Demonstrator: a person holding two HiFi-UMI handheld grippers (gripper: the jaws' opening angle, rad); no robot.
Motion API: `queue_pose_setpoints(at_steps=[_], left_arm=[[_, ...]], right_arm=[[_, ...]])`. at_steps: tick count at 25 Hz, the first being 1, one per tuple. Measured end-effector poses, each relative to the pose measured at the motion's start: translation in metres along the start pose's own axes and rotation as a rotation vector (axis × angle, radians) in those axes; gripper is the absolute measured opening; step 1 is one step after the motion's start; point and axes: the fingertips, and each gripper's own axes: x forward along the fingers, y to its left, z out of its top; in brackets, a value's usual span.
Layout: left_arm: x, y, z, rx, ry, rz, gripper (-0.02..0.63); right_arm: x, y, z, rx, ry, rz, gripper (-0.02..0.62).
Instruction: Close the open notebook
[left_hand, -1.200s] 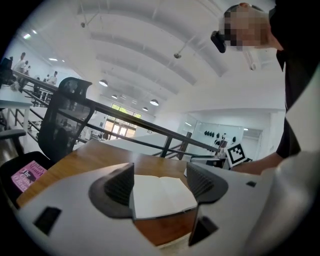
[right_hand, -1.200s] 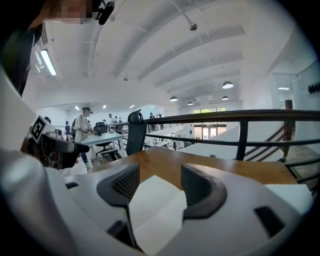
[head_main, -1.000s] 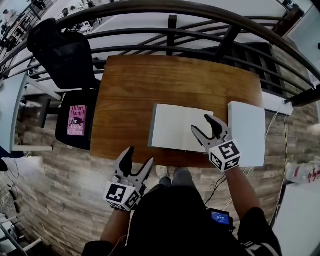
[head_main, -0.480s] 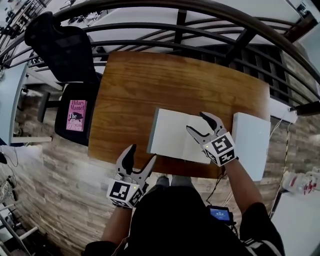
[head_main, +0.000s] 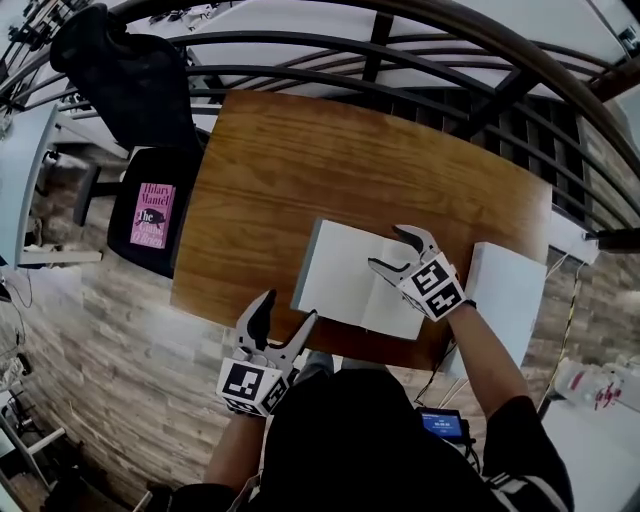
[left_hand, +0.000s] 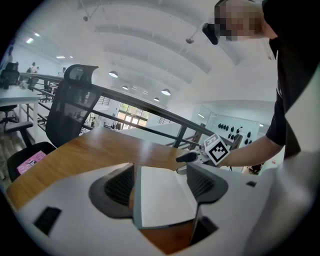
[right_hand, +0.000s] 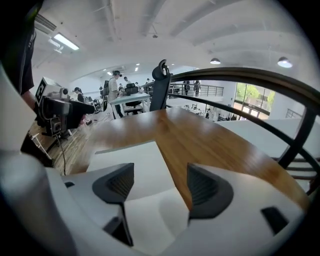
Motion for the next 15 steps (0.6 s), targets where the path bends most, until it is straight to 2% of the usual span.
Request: queue_pose_setpoints(at_steps=[7, 15], left_arm=[[-0.014, 0.014, -0.015, -0.034, 0.018, 0.057, 0.333], [-0.032, 0.018, -0.028, -0.05, 0.032, 0.076, 0.333]], right_arm=[[0.03, 0.009, -0.021, -0.072, 0.129, 0.061, 0.354], [0.042, 0.01, -0.032, -0.054, 0.16, 0.076, 0.354]])
